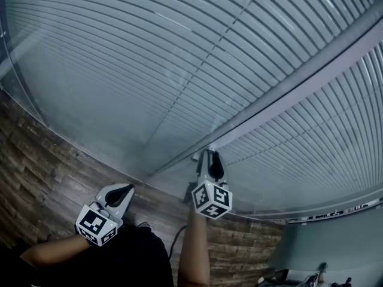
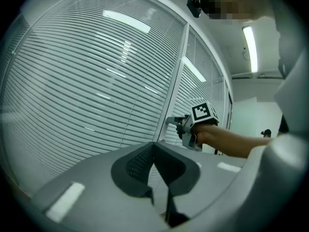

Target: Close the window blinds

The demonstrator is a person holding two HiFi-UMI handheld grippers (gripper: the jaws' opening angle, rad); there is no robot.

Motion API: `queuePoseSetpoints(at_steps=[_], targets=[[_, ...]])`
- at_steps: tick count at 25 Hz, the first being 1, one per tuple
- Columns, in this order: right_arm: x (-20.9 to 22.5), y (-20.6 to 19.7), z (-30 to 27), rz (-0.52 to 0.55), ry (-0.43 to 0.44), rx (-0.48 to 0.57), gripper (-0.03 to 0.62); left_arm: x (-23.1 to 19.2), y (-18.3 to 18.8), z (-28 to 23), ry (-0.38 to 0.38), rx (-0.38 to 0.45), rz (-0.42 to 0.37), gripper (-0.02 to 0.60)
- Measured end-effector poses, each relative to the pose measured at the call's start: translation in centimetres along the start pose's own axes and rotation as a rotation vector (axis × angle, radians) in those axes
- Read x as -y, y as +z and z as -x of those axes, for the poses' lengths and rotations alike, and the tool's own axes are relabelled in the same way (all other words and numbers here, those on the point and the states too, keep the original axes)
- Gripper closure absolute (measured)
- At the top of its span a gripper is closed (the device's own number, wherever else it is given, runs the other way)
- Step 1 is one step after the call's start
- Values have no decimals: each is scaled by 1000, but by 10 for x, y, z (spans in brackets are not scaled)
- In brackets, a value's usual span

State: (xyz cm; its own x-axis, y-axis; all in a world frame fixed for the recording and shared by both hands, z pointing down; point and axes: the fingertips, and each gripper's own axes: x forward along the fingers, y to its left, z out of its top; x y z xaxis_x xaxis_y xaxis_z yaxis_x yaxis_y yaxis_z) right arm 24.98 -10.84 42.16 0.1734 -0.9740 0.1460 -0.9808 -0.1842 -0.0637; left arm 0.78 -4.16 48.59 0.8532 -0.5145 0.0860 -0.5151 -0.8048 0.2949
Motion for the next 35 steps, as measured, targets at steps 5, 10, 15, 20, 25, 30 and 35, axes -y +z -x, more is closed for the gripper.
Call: queuePoseSetpoints(at_steps=[5, 10, 15, 20, 25, 30, 35], targets=[[-6, 7, 0, 311, -45, -45, 467, -7, 3, 1, 30, -27, -9, 580], [-13, 3, 0, 587, -46, -111, 468, -4, 0, -2, 9, -38, -13, 580], [-13, -1, 2, 667, -35, -119, 468, -2, -6, -4, 16, -47, -14, 580], [-4, -2, 3, 356, 18, -71, 470, 3, -8, -8, 14, -36, 18, 580], [-1, 10, 40, 12, 49, 57, 487, 10, 6, -11, 47, 3, 23, 580], [-17, 9, 81, 44, 71, 79, 594, 12, 12, -20, 55, 11, 32, 580], [-6, -1, 99, 83, 44, 73, 594, 22, 23, -41, 65, 39, 17, 580]])
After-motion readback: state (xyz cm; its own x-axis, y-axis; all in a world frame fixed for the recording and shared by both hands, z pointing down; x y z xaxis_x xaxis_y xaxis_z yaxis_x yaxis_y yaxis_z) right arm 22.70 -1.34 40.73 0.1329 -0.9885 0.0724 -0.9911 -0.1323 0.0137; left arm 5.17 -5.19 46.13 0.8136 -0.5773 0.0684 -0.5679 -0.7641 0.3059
